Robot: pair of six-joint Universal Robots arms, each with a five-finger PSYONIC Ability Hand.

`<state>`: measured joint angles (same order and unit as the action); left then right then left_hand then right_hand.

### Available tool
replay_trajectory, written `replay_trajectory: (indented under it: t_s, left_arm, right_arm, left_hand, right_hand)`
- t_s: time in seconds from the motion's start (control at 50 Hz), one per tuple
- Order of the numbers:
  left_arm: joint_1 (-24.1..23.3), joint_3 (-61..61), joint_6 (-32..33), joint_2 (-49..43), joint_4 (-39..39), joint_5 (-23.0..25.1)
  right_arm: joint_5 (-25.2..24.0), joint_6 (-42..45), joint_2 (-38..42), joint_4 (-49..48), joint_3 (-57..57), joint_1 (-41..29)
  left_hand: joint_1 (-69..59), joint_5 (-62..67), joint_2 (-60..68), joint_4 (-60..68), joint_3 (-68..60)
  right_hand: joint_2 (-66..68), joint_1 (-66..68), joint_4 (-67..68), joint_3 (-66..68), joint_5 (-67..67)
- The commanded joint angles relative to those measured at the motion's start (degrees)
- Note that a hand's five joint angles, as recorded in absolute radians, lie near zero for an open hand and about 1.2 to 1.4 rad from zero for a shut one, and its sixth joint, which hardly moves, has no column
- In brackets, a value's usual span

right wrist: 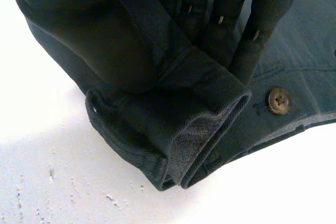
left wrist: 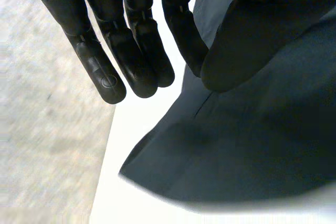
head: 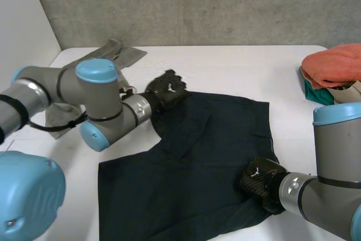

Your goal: Fold the laundry.

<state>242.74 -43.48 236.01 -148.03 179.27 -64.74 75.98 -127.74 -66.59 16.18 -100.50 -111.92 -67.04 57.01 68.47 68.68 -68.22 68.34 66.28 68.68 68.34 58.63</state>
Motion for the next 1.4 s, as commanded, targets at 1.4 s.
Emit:
replay_trajectory:
  t_s: [1.4]
  left_arm:
    - [8.19, -24.36, 6.66, 14.95, -2.71, -18.48]
  right_arm:
    - [-0.04, -1.54, 0.84, -1.15, 0.04, -1.63]
  left_hand:
    - [-12.96, 12.99, 11.53, 11.32, -11.78]
  right_hand:
    - [11.66, 13.72, 11.32, 11.66, 11.37]
